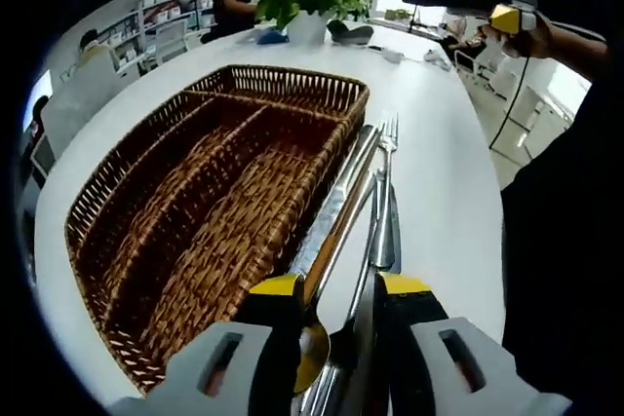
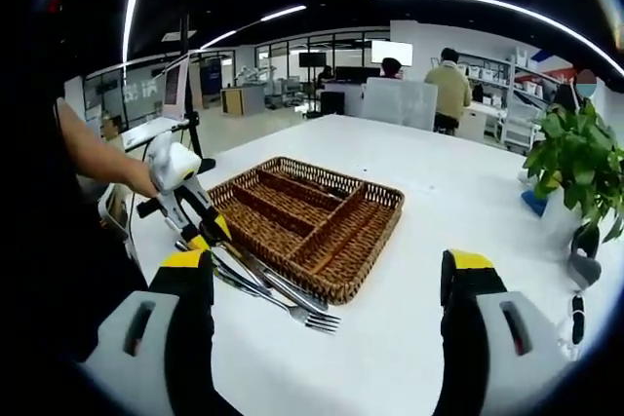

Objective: Arrange the knives, forks, and spoons in their matching storage slots by inserting each utensil handle-first until every utensil is classified and aligned in the correct compartment

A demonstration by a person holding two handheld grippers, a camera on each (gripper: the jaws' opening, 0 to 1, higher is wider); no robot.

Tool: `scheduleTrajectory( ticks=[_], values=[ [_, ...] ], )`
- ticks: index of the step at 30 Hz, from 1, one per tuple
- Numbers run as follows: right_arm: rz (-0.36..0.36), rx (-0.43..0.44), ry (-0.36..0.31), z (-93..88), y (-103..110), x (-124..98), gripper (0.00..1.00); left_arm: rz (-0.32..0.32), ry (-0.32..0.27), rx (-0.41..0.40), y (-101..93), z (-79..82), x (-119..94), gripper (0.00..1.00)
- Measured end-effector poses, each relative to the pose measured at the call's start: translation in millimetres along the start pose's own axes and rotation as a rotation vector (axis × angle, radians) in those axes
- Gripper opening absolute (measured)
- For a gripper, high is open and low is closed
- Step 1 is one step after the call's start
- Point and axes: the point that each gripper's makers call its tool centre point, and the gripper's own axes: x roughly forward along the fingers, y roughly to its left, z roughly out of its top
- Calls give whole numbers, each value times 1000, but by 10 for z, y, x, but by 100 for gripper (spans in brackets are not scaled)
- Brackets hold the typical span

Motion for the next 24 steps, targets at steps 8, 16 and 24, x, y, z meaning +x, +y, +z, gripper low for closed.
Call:
scheduleTrajectory(
  ticks=[8,16,24],
  values=[
    [-7,4,-2,9,-11,-21,100,8,38,85,1,6,56,21],
    [-12,4,-2,3,-11,-37,100,10,53,137,54,22,99,9],
    [-21,3,1,-12,-41,-71,100,1,82,204,59,-7,149,10]
  ],
)
